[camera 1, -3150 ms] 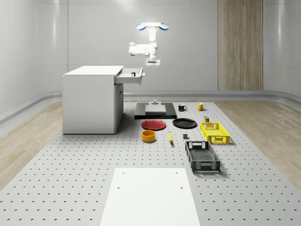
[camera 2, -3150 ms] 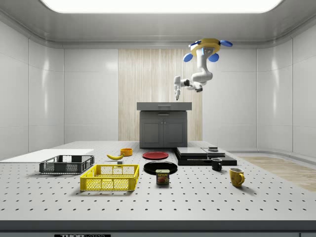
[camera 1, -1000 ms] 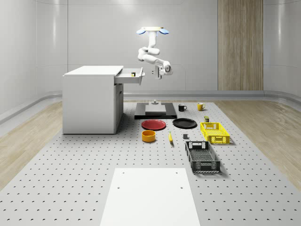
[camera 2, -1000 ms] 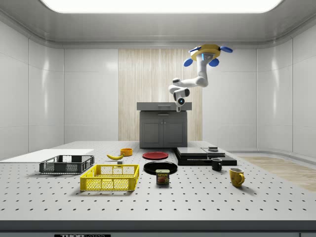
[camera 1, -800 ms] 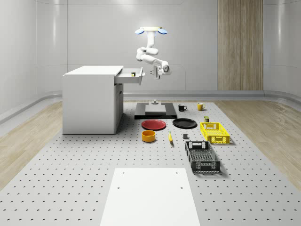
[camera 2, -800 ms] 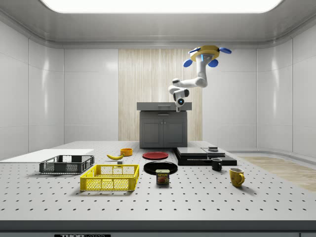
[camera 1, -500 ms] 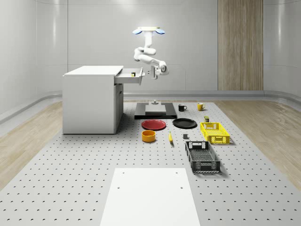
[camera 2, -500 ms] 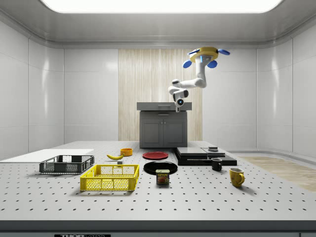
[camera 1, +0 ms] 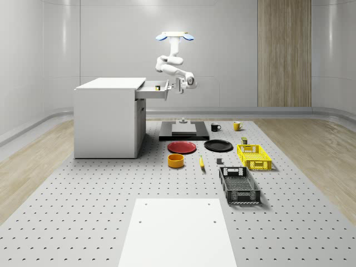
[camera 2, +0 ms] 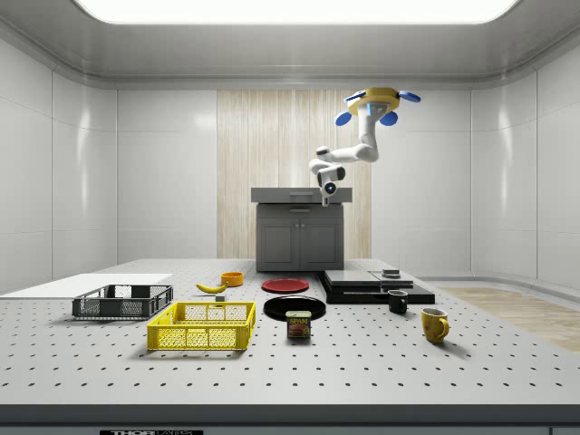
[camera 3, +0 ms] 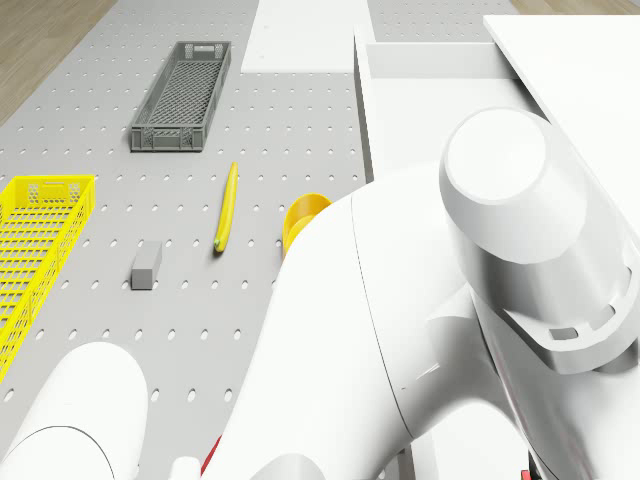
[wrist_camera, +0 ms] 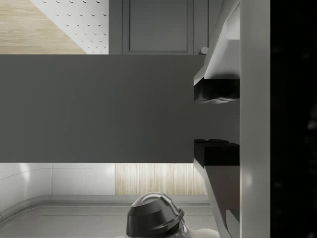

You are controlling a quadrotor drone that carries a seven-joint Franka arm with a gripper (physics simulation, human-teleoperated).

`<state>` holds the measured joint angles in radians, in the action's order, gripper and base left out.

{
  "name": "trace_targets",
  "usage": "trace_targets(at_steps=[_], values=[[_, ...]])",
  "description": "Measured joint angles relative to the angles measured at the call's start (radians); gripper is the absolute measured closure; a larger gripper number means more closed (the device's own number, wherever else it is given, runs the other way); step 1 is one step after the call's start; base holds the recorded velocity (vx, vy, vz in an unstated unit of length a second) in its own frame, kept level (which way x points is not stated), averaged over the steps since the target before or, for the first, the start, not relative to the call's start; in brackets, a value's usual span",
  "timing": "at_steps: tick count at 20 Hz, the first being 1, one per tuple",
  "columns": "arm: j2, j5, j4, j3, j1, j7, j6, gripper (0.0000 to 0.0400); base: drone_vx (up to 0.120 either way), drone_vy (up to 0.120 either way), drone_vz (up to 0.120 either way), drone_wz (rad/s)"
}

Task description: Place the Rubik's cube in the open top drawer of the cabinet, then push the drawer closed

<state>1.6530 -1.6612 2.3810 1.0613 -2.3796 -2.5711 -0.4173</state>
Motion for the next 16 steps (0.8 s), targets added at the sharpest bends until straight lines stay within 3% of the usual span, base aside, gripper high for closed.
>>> trace_targets(at_steps=[16], values=[[0.022,-0.272,0.129,-0.036,0.216,0.170,0.017,0.0295,0.000,0.000,0.000,0.000]])
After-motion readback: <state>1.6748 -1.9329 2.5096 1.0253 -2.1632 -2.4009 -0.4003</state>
